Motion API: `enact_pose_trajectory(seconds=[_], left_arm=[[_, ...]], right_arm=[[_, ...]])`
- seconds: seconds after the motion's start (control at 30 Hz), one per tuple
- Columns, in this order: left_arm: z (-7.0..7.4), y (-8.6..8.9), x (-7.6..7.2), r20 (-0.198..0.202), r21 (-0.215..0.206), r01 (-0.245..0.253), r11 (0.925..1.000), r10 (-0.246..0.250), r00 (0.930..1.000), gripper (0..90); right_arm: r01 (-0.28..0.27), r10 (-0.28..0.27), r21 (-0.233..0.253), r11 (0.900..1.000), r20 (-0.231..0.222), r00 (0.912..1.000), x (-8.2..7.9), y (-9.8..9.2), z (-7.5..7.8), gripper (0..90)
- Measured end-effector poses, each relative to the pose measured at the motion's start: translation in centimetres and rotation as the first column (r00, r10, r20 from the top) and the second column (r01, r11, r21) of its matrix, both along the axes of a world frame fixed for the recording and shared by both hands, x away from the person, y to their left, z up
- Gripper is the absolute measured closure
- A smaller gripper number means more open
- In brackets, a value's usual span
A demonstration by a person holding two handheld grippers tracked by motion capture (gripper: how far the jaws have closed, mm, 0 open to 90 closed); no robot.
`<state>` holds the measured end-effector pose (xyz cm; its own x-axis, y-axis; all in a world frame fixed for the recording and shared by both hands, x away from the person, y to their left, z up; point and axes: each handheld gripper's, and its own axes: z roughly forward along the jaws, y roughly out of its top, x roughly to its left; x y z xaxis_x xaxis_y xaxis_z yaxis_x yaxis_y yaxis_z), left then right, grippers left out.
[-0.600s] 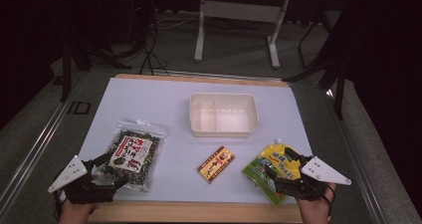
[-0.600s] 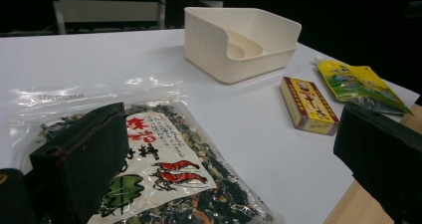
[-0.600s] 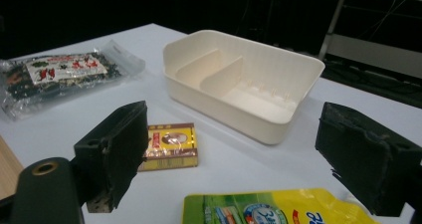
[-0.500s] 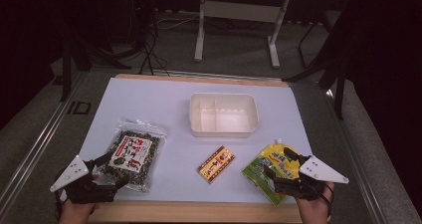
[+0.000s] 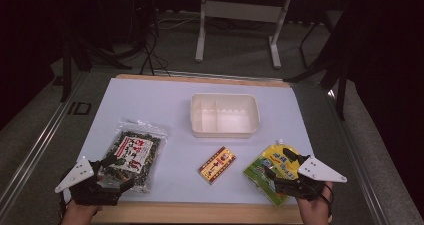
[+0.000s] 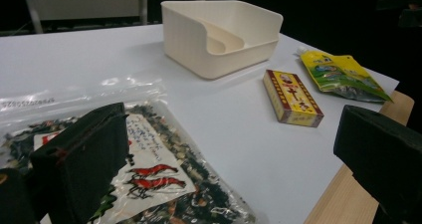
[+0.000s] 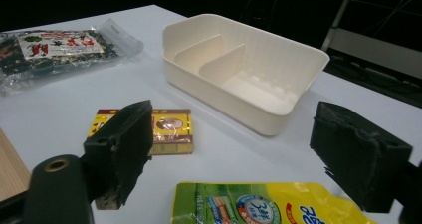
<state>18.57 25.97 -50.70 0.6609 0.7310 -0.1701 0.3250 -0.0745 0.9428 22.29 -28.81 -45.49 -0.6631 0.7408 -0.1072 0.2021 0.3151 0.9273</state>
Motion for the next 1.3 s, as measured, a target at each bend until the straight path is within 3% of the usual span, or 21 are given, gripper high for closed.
enact_pose_trajectory(seconds=[0.17,0.33,0.47,0.83,1.0,1.3], left_arm=[[0.8,-0.6,0.1,0.000,0.011,0.039,0.9992,-0.039,0.9993,1.1],[1.7,-0.7,0.5,0.037,0.045,0.042,0.9981,-0.044,0.9983,1.9],[2.4,-0.4,1.0,0.041,0.045,0.038,0.9982,-0.040,0.9984,2.0],[3.3,1.4,3.6,0.044,0.029,-0.027,0.9992,0.026,0.9987,2.9],[3.3,2.4,5.1,0.029,0.049,-0.053,0.9974,0.052,0.9982,2.9],[2.7,4.6,8.0,-0.006,0.059,-0.104,0.9928,0.104,0.9945,4.6]], right_arm=[[-0.027,0.027,0.030,0.999,0.009,0.9996,-0.4,0.3,0.3,17.1],[-0.039,0.039,0.026,0.999,0.034,0.9987,-0.7,0.8,0.7,13.6],[-0.064,0.061,0.052,0.997,0.046,0.9971,-0.8,0.8,1.0,13.6],[-0.026,0.024,0.045,0.999,0.045,0.9987,-0.7,0.7,1.0,12.7],[-0.046,0.046,0.042,0.998,0.022,0.9987,-0.7,0.9,1.0,12.8],[-0.078,0.075,0.065,0.995,0.037,0.9965,-1.1,1.4,1.2,10.2]])
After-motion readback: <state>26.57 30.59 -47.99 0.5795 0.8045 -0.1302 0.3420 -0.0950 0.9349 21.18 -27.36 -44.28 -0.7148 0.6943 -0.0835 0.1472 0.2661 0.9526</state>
